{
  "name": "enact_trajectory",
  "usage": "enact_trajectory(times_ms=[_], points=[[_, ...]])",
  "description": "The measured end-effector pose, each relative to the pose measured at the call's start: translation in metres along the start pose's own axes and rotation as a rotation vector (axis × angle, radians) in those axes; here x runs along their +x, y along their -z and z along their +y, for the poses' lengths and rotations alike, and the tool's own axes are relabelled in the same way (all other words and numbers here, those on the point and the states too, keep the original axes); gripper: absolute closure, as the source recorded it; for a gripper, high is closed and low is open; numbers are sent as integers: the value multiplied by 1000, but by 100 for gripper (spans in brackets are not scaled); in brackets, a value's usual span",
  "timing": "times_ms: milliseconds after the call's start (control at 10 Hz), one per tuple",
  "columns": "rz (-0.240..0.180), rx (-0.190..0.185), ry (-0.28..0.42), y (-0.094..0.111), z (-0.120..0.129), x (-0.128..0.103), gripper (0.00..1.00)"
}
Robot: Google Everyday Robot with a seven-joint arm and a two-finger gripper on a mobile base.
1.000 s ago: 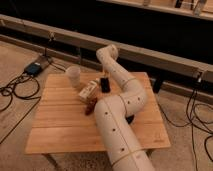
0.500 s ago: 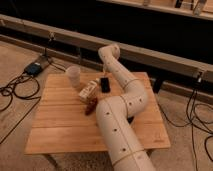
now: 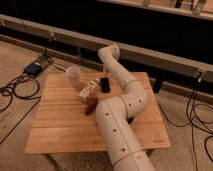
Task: Push the eraser across the table
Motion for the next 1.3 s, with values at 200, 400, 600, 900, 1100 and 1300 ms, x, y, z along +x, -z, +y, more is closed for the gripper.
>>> enact_trajectory(times_ms=[200, 400, 600, 900, 1100, 1300], points=[[-8, 5, -4, -2, 1, -2, 35], [-11, 12, -5, -5, 2, -3, 35], [-7, 23, 9, -8, 5, -1, 35], [11, 37, 64, -12, 10, 3, 35], [31, 39, 94, -13, 12, 7, 35], [50, 41, 113, -12, 13, 12, 35]])
